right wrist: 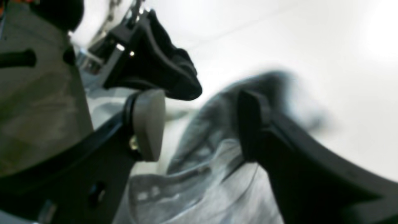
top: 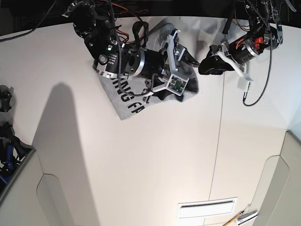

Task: Fold the T-shirt properly
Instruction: 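Grasp the folded bundle with both grippers and lift it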

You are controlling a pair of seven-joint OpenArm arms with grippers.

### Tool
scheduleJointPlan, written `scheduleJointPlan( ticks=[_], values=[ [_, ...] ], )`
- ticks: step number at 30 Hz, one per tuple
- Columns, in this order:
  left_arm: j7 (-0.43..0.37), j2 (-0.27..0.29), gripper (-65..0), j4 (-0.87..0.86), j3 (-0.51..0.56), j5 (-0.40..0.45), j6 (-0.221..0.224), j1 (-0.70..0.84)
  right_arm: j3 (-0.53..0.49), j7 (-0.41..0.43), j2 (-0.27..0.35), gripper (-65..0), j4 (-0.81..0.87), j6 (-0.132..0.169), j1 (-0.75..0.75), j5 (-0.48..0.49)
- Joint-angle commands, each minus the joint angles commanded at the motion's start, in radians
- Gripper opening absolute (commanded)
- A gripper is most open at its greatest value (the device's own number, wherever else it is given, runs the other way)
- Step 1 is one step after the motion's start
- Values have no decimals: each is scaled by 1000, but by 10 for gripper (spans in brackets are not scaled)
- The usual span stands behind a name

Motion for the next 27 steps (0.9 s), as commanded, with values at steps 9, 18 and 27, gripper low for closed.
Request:
scheduleJointPlan(
  ticks=[9, 18, 27],
  values=[
    [8, -3, -281, 1, -74, -23, -20, 0, 0, 0, -71, -288, -11, 0, 29, 43],
    [124, -3, -529, 116, -129, -204, -20, 9, 142, 76, -69, -290, -11, 0, 29, -43],
    [134, -2, -597, 218, -60, -226, -20, 25, 468, 93, -66, -650, -11, 0, 29, -42]
  ],
)
